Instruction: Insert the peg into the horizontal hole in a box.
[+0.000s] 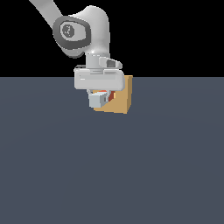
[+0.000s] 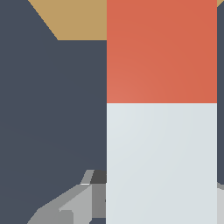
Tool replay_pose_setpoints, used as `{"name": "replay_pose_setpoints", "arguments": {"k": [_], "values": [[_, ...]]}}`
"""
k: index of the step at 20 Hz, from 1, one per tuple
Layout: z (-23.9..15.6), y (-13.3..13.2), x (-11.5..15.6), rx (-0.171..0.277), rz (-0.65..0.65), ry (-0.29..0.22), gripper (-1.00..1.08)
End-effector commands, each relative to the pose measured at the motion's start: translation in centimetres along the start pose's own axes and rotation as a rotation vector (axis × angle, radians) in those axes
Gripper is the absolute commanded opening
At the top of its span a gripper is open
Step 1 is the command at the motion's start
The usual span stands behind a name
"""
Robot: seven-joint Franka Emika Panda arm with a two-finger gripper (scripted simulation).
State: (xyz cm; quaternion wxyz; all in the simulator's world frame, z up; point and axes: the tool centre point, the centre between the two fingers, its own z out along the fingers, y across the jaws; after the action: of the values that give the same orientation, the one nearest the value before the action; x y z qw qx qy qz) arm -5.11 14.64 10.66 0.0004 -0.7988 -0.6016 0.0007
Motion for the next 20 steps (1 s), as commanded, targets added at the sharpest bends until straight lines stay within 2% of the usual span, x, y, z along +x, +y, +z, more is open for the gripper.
{"name": "replay_pose_setpoints", "arguments": {"k": [1, 5, 9, 20], "values": [[-0.2, 0.1, 0.1, -0.004, 0.000, 0.003, -1.00], [0.0, 0.0, 0.4, 0.000, 0.000, 0.000, -1.00], [-0.1, 0.0, 1.8, -0.001, 0.000, 0.001, -1.00], [-0.2, 0.0, 8.9, -0.003, 0.000, 0.003, -1.00]]}}
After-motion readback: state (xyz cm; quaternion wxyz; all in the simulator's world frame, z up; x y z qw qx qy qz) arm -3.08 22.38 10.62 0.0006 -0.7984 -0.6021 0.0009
